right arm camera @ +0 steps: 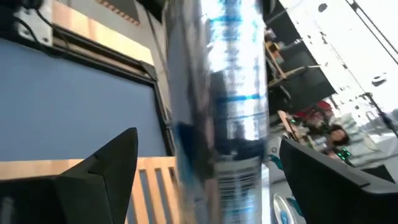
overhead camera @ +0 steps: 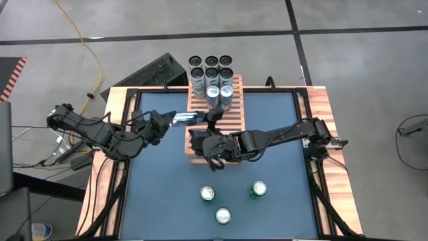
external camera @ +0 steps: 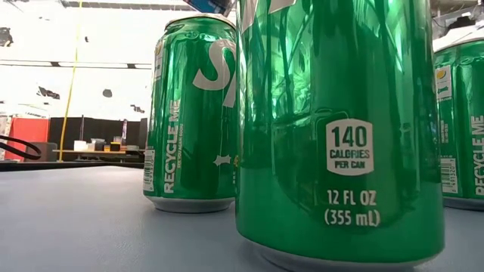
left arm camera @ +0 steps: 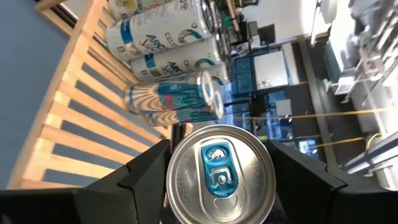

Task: Place canned beverage on shelf
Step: Put the blue soda can on the shelf aligned to the other blue soda can

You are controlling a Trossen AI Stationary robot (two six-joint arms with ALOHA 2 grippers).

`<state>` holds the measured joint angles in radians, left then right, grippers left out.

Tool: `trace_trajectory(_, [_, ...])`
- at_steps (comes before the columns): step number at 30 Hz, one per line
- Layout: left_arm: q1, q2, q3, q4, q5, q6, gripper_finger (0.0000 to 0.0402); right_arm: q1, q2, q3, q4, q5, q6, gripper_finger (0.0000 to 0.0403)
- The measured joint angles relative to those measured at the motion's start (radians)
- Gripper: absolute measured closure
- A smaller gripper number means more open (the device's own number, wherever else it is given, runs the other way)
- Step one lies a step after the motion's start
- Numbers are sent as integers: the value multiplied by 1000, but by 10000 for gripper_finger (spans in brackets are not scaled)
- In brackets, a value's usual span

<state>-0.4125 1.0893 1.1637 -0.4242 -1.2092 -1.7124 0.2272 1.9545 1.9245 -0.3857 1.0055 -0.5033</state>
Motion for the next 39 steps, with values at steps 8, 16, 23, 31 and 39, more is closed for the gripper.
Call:
trace_trajectory(8, [5, 24, 0, 64, 8, 6, 168, -16, -1, 0, 18, 86, -5, 80])
trace_trajectory(16, [5, 24, 0, 89, 3, 45, 168, -11, -1, 0, 21, 92, -28, 117])
trace_trajectory(23, [5, 24, 1, 90, 26, 52, 168, -5, -1, -1, 16, 93, -33, 206])
trace_trajectory(31, [-6, 22, 1, 89, 58, 95, 168, 9, -1, -2, 9, 105, -38, 290])
trace_trajectory(39, [-11, 22, 1, 86, 62, 98, 168, 7, -1, -2, 20, 100, -17, 184])
